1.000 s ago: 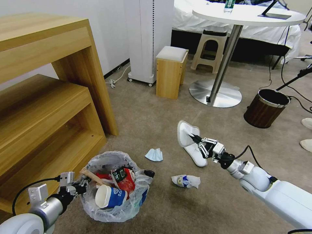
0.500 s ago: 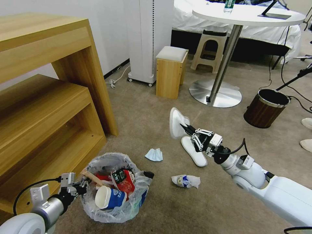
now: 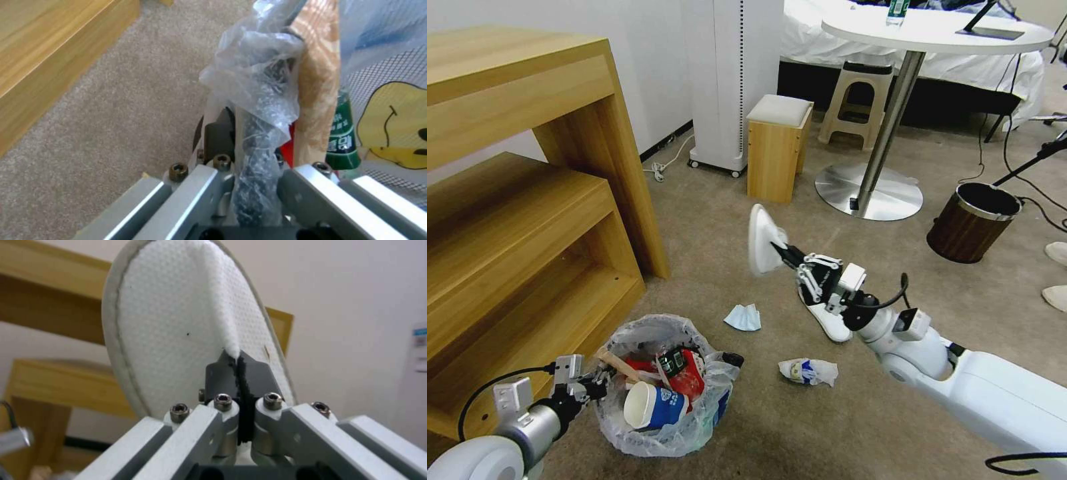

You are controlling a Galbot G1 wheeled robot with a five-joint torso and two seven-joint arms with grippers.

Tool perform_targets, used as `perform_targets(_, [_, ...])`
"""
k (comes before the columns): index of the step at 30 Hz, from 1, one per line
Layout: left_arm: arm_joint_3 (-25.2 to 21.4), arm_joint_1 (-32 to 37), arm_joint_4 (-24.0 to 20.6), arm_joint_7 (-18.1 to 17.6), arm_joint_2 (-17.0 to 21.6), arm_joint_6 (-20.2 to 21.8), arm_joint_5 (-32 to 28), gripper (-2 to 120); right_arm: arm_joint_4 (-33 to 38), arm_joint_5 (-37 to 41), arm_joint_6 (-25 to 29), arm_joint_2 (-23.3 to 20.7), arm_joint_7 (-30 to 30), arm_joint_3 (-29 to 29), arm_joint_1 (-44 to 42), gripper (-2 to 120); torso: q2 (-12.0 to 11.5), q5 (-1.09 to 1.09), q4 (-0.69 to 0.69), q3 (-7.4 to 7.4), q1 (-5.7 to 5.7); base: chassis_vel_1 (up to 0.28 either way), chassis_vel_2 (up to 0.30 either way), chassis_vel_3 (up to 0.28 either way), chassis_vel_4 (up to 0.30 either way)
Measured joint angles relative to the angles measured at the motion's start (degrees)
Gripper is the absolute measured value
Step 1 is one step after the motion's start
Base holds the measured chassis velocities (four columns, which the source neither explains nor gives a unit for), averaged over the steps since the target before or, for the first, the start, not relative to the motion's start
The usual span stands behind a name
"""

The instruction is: Pick up the trash bin and place the garbage on the floor into it.

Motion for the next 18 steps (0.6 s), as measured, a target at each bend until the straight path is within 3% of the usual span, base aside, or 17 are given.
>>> perform_targets(18, [1.13,-3.24,2.67,-0.36,0.02,0.25,-0.57,0,1.39,4.03,-1.29,8.05,1.76,-12.59,8.02,0,0.0,-0.01,0.0,0.0,0.0,0.0,0.0,0.0,0.0])
